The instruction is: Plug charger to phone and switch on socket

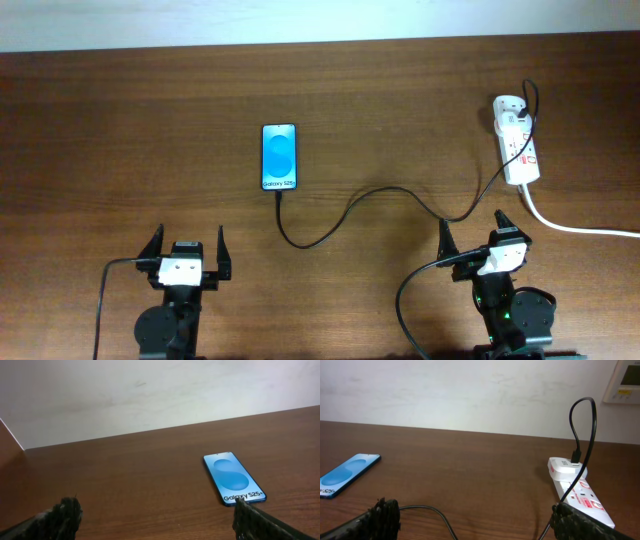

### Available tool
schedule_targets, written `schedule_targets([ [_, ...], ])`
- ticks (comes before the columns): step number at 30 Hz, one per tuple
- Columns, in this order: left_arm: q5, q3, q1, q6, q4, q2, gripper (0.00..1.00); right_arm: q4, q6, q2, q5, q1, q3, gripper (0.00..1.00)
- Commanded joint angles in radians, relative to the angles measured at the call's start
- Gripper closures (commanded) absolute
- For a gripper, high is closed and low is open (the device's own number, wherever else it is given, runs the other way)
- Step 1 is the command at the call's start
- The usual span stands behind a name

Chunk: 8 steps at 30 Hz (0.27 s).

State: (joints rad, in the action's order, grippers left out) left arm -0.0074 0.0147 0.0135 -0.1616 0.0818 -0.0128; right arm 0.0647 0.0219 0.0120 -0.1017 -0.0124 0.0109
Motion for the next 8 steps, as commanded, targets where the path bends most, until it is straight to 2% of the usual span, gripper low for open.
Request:
schedule_targets([
  [1, 0.011, -0.006, -0.005, -0.012, 0.002, 0.008, 0.01, 0.006, -0.011, -0.008, -0.006, -0.007, -0.005, 0.01],
  [8, 0.011, -0.006, -0.005, -0.012, 0.002, 0.008, 0.01, 0.006, -0.011, -0.008, -0.006, -0.007, -0.005, 0.02],
])
